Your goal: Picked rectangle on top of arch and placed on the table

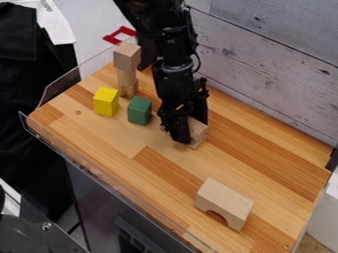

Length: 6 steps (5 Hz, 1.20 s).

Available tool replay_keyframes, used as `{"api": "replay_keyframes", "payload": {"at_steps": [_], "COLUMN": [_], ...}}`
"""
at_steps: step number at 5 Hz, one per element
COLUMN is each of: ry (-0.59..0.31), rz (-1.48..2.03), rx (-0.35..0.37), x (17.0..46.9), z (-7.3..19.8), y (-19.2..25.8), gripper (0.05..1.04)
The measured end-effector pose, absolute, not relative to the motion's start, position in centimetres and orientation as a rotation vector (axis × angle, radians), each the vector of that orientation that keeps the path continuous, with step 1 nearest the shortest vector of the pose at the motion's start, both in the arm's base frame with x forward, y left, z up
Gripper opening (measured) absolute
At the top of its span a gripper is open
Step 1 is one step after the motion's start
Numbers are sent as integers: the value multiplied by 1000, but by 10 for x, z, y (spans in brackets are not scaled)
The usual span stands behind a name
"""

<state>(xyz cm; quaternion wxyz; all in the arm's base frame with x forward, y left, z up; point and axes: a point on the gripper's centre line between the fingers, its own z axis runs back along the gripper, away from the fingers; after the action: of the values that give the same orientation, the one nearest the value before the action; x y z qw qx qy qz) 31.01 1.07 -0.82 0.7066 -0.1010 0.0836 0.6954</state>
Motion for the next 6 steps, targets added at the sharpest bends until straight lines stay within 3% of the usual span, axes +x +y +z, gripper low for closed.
{"api": "replay_keyframes", "payload": {"at_steps": [1,2,3,4,5,6], "ry": [176,174,164,134,49,47], "rz": [1488,1491,1479,1471,1453,1346], "rx": [-180,-178,-174,-140,-141,-123], "x": [316,314,312,301,292,289], "z": [-11,-14,-13,-2,30,40], "y": [12,11,9,2,2,-6], "gripper": [612,690,936,999,999,999]}}
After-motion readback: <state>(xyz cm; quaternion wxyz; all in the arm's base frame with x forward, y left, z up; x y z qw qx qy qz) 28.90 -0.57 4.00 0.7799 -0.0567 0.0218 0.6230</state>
